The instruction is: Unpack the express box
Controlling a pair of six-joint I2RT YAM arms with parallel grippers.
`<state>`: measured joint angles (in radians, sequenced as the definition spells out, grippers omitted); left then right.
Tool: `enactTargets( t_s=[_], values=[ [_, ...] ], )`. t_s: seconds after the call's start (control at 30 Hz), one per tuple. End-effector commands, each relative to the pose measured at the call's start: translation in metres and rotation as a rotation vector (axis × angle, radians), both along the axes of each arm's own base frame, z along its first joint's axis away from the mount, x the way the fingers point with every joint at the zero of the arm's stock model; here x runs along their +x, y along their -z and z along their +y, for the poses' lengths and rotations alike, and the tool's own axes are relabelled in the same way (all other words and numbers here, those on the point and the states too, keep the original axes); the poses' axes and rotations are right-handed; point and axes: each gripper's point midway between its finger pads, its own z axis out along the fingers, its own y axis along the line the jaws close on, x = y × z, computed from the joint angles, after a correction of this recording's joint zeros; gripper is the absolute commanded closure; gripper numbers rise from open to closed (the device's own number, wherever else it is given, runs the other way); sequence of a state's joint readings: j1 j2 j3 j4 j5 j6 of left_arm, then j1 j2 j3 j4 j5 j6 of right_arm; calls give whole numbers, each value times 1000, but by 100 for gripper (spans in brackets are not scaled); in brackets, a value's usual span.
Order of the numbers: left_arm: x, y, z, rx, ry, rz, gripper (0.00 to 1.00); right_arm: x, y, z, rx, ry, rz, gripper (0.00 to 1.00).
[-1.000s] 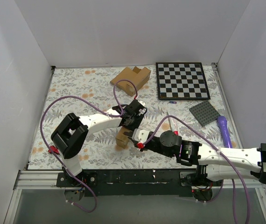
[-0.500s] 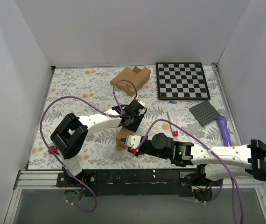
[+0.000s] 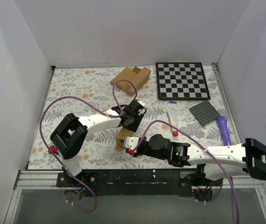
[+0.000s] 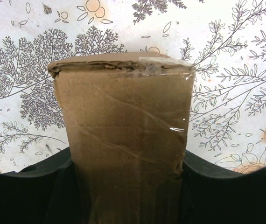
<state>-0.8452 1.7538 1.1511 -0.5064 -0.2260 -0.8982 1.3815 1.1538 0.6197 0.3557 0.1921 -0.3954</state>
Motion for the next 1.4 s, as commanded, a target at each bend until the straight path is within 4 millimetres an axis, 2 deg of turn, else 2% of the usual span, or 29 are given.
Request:
enactTargets(
  t_s=[0.0, 0.37, 0.8, 1.07, 1.17, 1.37],
  values=[
    [-10, 6, 18, 57, 13, 23, 54, 4, -21, 5, 101, 29, -17, 99],
    [-12, 9, 19, 60, 11, 32, 63, 11, -19, 4, 105, 69, -20, 99],
    [-13, 9, 19, 60, 12, 38, 72, 7, -12, 1, 102, 59, 5, 99],
    [-13, 10, 19, 61, 13, 40, 77, 6, -27, 1, 157, 58, 12, 99],
    [-13, 10, 19, 63, 11, 42, 83, 8, -35, 1, 184, 69, 8, 99],
    [-12, 9, 18, 61, 10, 38, 90, 7, -32, 1, 174, 66, 13, 99]
  ],
)
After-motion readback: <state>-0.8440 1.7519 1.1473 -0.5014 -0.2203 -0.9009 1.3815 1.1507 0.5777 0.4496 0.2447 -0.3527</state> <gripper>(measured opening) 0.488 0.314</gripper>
